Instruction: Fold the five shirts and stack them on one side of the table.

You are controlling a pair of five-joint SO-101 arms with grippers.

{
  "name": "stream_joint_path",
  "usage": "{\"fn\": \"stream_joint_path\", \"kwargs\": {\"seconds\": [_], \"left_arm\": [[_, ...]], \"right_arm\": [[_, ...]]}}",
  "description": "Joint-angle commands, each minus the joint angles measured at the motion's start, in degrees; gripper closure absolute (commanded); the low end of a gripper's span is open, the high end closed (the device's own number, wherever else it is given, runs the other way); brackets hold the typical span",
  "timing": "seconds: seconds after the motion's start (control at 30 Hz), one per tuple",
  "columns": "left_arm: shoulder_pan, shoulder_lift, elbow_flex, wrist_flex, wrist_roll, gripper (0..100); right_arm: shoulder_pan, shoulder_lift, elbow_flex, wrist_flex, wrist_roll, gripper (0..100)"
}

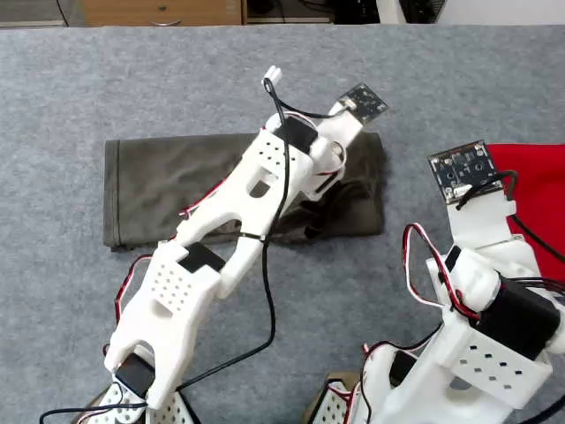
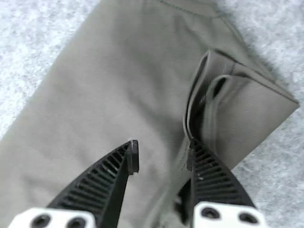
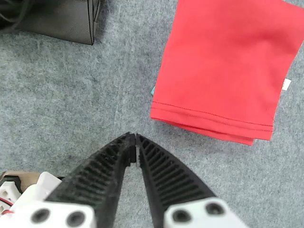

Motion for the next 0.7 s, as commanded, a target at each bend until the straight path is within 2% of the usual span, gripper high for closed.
{"fn": "stream_joint_path", "kwargs": {"seconds": [0.0,0.17,0.3,0.47,0.67], "left_arm": [[-0.97,0.22,-2.81,0.26,-1.85,82],[-1.32,1.89,-5.80,2.64,-1.76,82],[0.44,-0.40,-15.82,11.69,-1.58,82],[6.59,-0.84,-25.93,24.09,-1.49,83],[11.87,-0.75,-21.01,25.58,3.16,83]], "right_arm": [[0.92,-0.22,-0.13,0.88,0.44,99.5],[0.92,-0.22,-0.13,0.88,0.44,99.5],[0.92,-0.22,-0.13,0.88,0.18,99.5],[0.84,-0.22,-0.13,0.88,0.18,99.5],[0.92,-0.22,-0.13,0.88,0.18,99.5]]}}
